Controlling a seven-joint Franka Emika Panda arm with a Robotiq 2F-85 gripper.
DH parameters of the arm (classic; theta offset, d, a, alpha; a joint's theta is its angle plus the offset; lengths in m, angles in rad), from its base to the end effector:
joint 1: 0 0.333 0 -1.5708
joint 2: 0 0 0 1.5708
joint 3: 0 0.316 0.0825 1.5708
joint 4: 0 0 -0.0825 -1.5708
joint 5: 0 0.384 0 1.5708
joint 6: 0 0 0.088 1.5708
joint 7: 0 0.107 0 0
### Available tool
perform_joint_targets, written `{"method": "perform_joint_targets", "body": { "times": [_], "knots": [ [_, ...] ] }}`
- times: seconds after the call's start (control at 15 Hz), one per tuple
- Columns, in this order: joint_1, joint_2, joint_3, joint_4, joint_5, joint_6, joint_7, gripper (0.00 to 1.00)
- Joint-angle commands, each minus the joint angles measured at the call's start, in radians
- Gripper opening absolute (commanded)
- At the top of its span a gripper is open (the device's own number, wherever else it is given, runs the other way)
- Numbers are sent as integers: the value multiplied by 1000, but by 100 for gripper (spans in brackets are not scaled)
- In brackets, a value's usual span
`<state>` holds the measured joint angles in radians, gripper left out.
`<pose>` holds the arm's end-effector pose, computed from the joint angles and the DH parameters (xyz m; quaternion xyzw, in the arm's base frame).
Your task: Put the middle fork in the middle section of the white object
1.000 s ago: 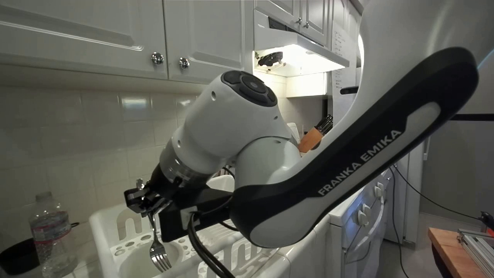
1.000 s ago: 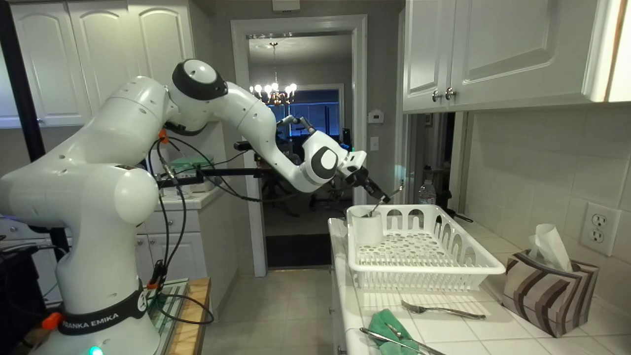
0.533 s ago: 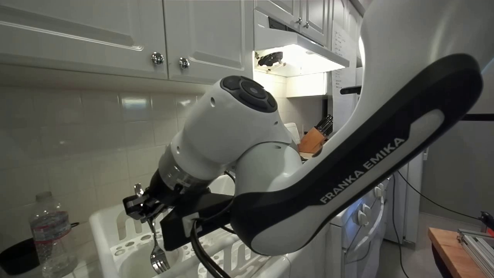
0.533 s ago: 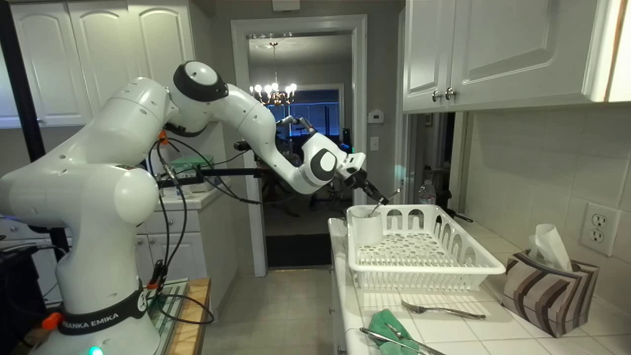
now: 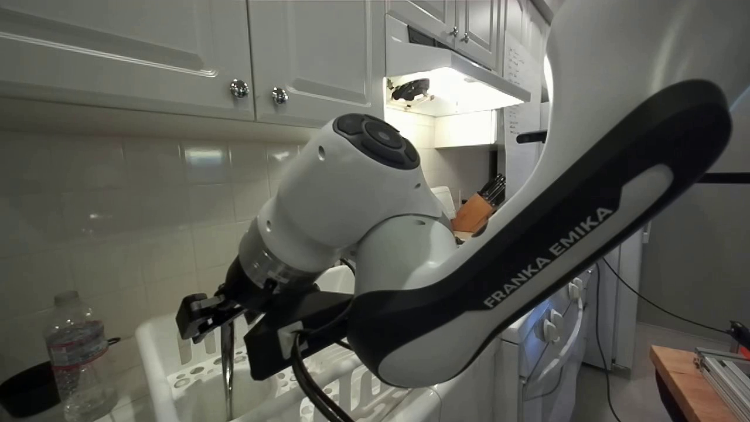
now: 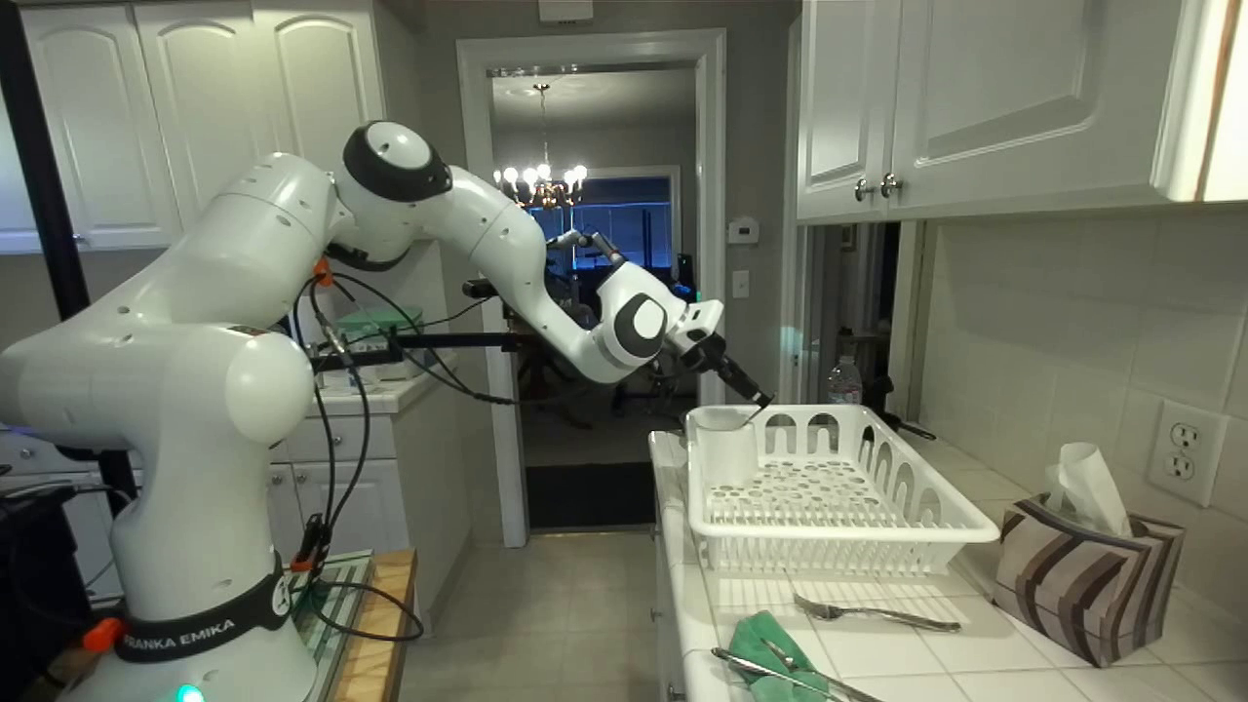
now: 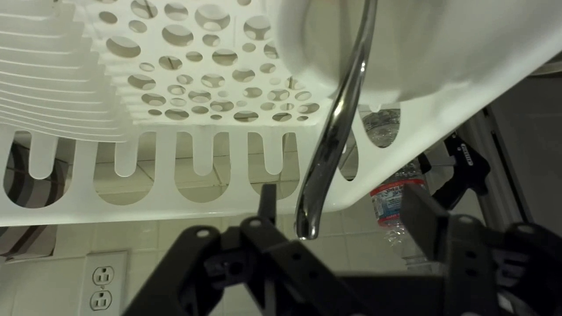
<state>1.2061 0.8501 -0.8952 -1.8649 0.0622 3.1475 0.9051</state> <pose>0.6196 0.2975 0.2763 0.8991 -0.1029 0.4255 0.0052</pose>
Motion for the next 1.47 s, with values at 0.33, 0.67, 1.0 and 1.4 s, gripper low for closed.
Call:
{"method": "perform_joint_targets", "body": {
  "times": [0.33, 0.67, 1.0, 1.4],
  "knots": [
    [-147, -151, 159, 18, 38, -76, -149, 100],
    [-257, -242, 248, 22, 26, -133, -185, 100],
    [-296, -308, 265, 13, -21, -239, -170, 100],
    [-408, -431, 388, -16, -107, -378, -196, 100]
  ]
}}
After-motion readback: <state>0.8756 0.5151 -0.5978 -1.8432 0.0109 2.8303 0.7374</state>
